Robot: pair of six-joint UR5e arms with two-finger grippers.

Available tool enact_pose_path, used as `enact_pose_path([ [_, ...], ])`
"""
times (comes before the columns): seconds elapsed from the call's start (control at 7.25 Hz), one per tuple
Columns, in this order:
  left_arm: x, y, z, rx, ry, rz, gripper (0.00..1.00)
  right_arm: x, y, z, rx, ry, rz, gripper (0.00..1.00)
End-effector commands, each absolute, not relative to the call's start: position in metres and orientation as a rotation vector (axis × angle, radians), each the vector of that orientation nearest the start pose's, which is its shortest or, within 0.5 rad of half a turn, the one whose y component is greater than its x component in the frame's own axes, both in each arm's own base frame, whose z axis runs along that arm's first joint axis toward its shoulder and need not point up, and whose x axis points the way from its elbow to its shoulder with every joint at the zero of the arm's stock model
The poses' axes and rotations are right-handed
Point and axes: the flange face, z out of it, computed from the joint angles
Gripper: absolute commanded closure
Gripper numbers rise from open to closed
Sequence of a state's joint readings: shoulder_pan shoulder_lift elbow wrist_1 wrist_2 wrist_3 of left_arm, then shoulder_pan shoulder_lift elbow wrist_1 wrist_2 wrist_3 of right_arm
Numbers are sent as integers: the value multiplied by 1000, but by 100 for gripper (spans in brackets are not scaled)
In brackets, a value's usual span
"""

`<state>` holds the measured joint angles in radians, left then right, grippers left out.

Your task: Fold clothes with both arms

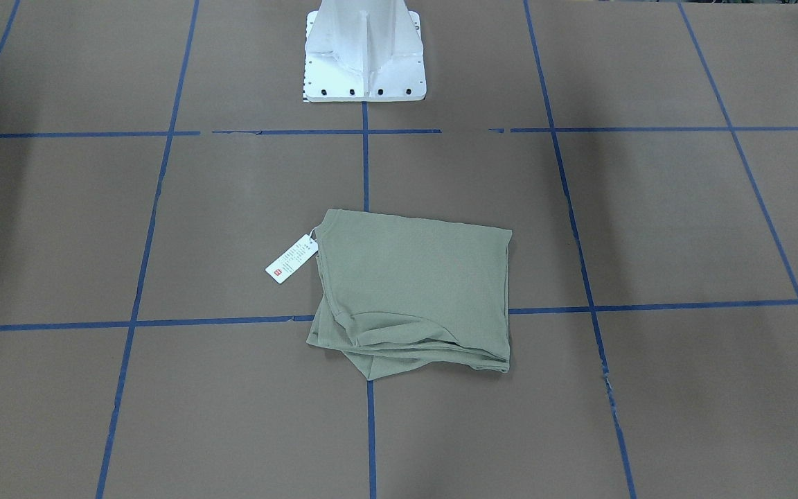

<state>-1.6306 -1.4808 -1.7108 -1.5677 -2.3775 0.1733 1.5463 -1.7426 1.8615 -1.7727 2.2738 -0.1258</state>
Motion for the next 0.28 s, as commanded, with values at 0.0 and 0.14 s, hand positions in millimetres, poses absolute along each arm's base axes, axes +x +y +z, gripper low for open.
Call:
enact_pose_path([
  [0.0, -88, -450, 632, 133, 797, 124, 0, 57, -411, 617, -42, -730, -113, 0],
  [0.14, -89, -450, 632, 134, 796, 125, 0, 57, -412, 617, -41, -730, -114, 0],
])
